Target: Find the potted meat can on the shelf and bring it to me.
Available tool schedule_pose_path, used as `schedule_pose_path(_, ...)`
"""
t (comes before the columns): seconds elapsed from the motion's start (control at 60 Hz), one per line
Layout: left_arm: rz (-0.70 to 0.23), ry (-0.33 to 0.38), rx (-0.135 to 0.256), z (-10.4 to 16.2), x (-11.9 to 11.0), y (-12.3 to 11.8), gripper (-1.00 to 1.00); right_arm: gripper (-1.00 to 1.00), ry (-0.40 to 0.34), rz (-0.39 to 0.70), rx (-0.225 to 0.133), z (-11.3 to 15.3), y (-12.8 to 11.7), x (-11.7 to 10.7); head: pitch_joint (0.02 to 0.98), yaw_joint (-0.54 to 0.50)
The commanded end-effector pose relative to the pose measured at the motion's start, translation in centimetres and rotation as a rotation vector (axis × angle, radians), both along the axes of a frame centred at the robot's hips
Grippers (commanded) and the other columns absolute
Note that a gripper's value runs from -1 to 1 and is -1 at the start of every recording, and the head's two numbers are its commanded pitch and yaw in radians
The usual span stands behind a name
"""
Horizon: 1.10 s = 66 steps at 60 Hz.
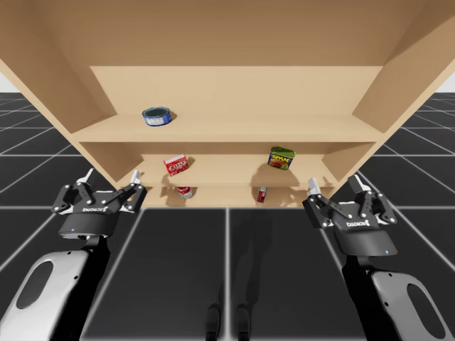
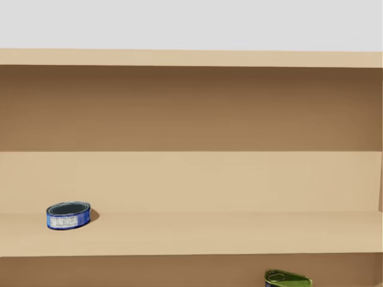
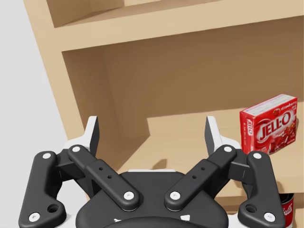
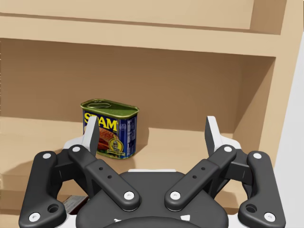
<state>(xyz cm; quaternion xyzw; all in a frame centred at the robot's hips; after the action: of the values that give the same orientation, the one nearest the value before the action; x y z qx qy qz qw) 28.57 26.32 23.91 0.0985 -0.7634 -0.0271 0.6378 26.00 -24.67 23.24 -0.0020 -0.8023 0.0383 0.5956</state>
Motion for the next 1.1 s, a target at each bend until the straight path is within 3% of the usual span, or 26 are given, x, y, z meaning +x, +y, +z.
schedule_pose_path(0.017, 0.004, -0.004, 0.003, 0.1, 0.0, 0.1, -1.00, -1.00, -0.010, 0.005, 0.031, -0.1, 0.1, -0.2, 0.098, -0.03)
schedule_pose_path(0.133, 0.003, -0.003, 0.006, 0.0, 0.0, 0.1, -1.00, -1.00, 0.017, 0.025, 0.028, 0.1, -0.1, 0.0, 0.121, -0.03)
schedule_pose_path(0.35, 0.005, 0.001, 0.011, 0.0, 0.0, 0.1, -1.00, -1.00, 0.022, 0.023, 0.003, 0.0, -0.1, 0.1, 0.253, -0.05)
schedule_pose_path(0.567, 0.000, 0.005, 0.026, -0.1, 0.1, 0.1, -1.00, -1.00, 0.018, 0.016, 0.003, 0.0, -0.1, 0.2, 0.398, -0.21)
schedule_pose_path(0.733, -0.009, -0.003, 0.029, -0.1, 0.0, -0.1, -1.00, -1.00, 0.018, 0.011, 0.000, 0.0, -0.1, 0.2, 0.463, -0.26)
schedule_pose_path(0.8, -0.013, -0.005, 0.031, -0.1, 0.0, -0.3, -1.00, -1.00, 0.024, 0.017, 0.012, 0.0, 0.0, 0.2, 0.473, -0.27)
schedule_pose_path(0.917, -0.015, -0.003, 0.033, -0.2, 0.0, -0.4, -1.00, -1.00, 0.062, 0.083, 0.071, 0.5, 1.0, -0.3, 0.483, -0.27)
schedule_pose_path(1.033, -0.014, 0.001, 0.033, -0.2, 0.0, -0.5, -1.00, -1.00, 0.061, 0.105, 0.094, 1.8, 1.5, -1.0, 0.484, -0.27)
schedule_pose_path(1.1, -0.015, 0.001, 0.033, -0.3, 0.0, -0.5, -1.00, -1.00, 0.112, 0.130, 0.143, 2.7, 1.9, -1.0, 0.485, -0.27)
